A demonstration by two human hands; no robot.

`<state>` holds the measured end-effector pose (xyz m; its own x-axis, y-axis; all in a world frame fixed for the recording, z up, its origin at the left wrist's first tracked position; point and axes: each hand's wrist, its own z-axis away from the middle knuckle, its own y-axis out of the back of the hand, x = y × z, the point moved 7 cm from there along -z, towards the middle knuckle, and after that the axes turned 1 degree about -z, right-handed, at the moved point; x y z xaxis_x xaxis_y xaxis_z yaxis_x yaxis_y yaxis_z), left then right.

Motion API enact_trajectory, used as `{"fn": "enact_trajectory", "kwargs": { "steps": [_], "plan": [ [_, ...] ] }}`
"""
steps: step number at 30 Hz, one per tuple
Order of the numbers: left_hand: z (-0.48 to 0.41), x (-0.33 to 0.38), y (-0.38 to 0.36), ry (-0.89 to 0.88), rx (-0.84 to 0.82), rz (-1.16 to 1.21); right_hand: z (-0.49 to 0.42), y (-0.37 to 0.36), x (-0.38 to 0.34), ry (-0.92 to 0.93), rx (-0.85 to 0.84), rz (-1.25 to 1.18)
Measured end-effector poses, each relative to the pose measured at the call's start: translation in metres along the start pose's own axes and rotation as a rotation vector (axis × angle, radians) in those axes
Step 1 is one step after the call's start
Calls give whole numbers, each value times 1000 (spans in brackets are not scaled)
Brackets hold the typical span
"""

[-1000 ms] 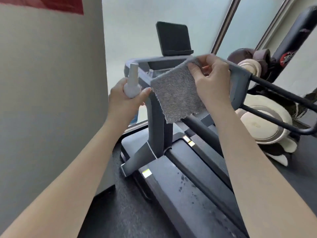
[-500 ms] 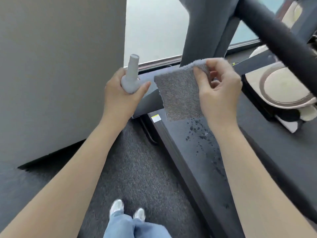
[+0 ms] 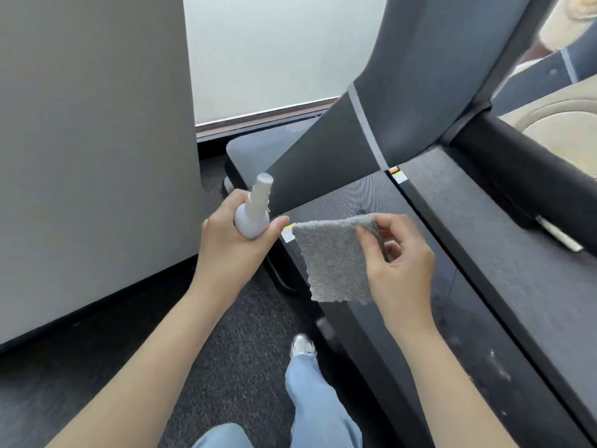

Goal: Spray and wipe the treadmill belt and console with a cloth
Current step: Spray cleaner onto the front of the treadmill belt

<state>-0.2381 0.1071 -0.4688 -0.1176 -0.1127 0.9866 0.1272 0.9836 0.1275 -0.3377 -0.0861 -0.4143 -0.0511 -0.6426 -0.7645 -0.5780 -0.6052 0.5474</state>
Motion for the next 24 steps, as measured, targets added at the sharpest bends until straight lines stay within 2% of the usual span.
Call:
{"fn": "enact_trajectory", "kwargs": {
  "steps": [4, 13, 19, 24],
  "plan": [
    [-3, -76, -45, -9, -10, -10, -8, -22, 78, -16, -2, -15],
    [-36, -219, -141, -74, -67, 63, -37, -61, 231, 49, 128, -29],
    [-59, -278, -190, -88, -84, 87, -48, -65, 304, 94, 220, -104],
    [-74, -295, -221, -96, -119, 139, -54, -56, 345, 117, 241, -148]
  ]
}}
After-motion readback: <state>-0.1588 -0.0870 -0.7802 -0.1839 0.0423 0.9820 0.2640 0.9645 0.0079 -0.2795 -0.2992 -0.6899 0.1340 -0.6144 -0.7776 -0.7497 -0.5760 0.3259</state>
